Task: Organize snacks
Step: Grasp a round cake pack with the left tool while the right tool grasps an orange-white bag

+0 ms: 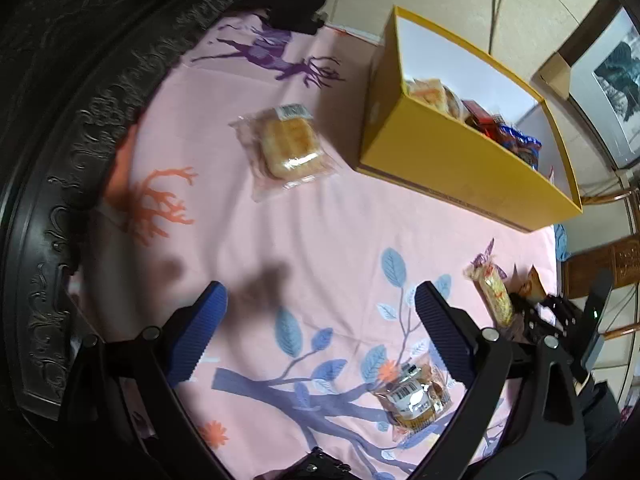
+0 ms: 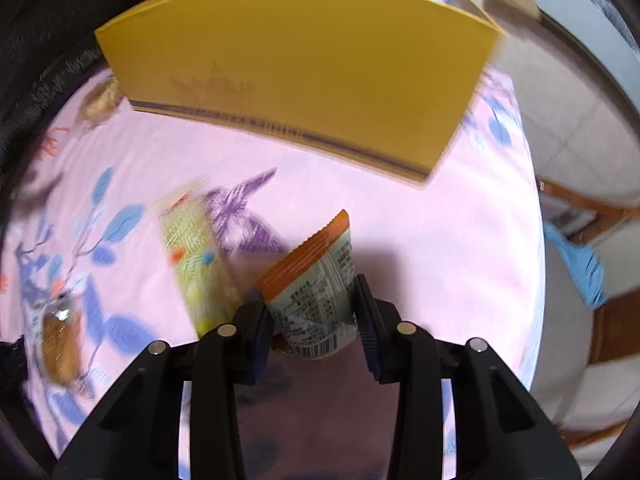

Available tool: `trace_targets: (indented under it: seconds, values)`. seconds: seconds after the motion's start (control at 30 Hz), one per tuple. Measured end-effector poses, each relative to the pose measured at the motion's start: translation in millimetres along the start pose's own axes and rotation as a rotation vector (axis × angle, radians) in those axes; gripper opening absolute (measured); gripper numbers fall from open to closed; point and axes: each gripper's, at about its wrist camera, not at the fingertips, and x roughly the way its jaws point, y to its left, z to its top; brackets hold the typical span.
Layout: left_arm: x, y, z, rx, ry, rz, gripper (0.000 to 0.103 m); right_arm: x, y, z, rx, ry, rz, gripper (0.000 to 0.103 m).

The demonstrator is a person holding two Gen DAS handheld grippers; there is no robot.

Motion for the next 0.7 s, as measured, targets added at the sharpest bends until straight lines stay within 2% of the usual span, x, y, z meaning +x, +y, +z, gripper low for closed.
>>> trace_targets:
  seconds: [0.2,0.33,0.4,0.47,0.53,0.7]
  values:
    - [8.9,-10.5,0.1,0.041,0.001,0.0,0.097,-8.4,3.4,-20.0,0.105,-0.018,0.032,0.039]
    - [22.3,-1.3,15.9,0.045,-0.027,0.059,0.097,-7.5,8.3,-17.0,0.111,-0.011,0.022,0.038]
    - [33.8,8.8,31.3,0.004,-0.038,0.094,0.097,-6.5,10.9,-15.5,0.103,-0.005,0.014,0.038]
    - [50.7,24.1,52.9,-0.086,-0.04,0.117,0.097,-4.8,9.4,-10.9,0.101,0.001,0.01,0.038]
    - [67.0,35.2,70.7,-0.157,-0.031,0.108,0.097,-3.0,8.1,-9.4,0.103,0.005,0.009,0.038]
    - [105.1,31.7,102.1,-0.184,0.009,0.131,0.097,-2.3,7.4,-8.4,0.11,0.005,0.005,0.039]
